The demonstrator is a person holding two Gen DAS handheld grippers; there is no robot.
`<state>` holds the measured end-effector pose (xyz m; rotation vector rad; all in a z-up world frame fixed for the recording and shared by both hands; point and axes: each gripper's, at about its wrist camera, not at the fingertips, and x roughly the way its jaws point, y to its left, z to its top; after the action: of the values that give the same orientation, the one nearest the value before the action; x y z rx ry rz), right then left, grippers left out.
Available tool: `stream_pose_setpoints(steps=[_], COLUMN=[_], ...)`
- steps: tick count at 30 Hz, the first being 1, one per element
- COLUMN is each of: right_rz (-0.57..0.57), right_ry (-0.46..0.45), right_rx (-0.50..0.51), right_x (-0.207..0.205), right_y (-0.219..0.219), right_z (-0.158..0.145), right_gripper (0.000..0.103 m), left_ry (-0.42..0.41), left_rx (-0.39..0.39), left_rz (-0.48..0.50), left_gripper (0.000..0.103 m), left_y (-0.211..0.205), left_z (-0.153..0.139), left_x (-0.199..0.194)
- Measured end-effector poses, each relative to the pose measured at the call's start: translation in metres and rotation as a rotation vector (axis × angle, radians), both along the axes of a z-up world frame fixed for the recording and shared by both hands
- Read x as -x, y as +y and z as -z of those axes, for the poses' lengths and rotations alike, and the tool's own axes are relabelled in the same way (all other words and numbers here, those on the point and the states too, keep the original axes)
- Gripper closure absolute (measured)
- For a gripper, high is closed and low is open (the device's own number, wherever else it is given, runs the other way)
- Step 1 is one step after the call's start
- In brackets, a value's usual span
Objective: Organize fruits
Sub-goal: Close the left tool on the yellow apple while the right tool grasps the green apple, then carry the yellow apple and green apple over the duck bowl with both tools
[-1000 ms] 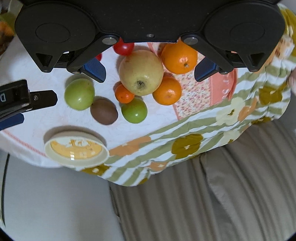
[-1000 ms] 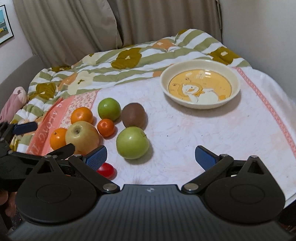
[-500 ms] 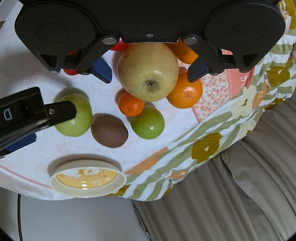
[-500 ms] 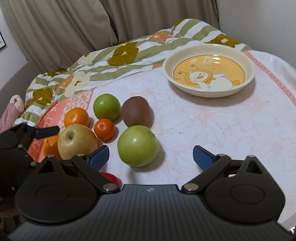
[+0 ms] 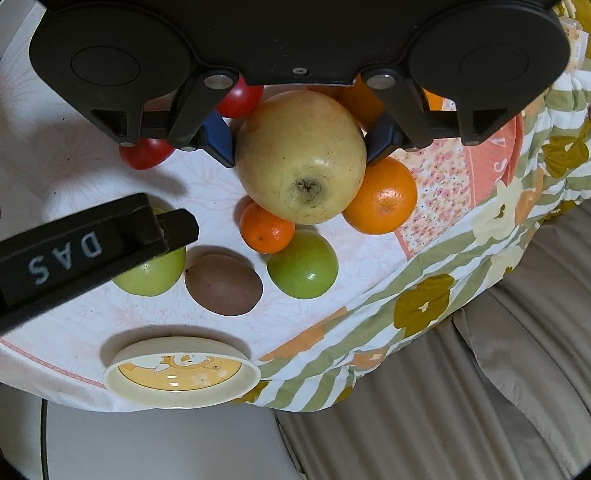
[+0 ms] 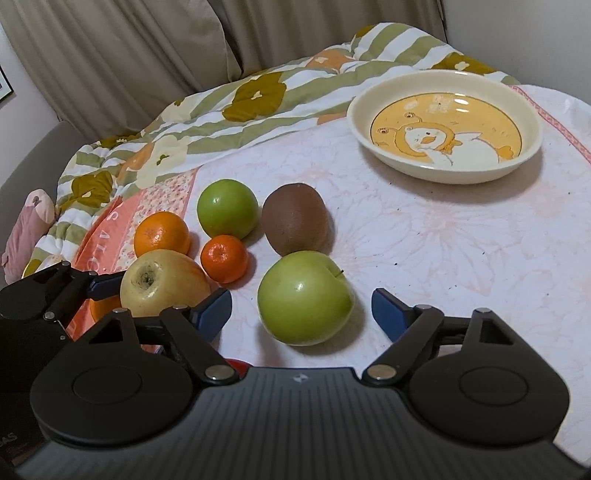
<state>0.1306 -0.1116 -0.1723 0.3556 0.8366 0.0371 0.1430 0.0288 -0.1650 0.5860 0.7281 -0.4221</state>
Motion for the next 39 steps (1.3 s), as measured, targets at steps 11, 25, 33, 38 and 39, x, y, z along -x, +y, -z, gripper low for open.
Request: stream_pose_setpoints(steps=[11, 25, 33, 38, 39], right_rz=[0.013, 0.029, 0.05, 0.074, 0.077], right_ry=[0.014, 0.013, -0.035, -0.056, -0.064], right_rx=[0.024, 0.06, 0.086, 0.107, 0.111], right_x=[-0.004, 0.001, 0.017, 0.028, 0.03], right_y=[0.004, 0.0, -0.01, -0.024, -0.027], right_z=[0.003, -0.008, -0.046, -0.074, -0.08], right_gripper=[0.021, 0.031, 0.031, 0.031, 0.031], left_ry=[0.006, -0.007, -0.022, -0.01, -0.013], left_rx=[0.034, 0.09, 0.149, 0.217, 0.227], left_rz=[-0.02, -0.044, -0.057, -0.072, -0.074], left_gripper=[0.025, 0.025, 0.025, 0.025, 0.025], left_y=[0.002, 0.006, 0.003, -0.004, -0.007], left_z=[-0.002, -0.021, -0.052, -0.077, -0.082], left_x=[-0.001, 0.007, 0.022, 0.03, 0.031])
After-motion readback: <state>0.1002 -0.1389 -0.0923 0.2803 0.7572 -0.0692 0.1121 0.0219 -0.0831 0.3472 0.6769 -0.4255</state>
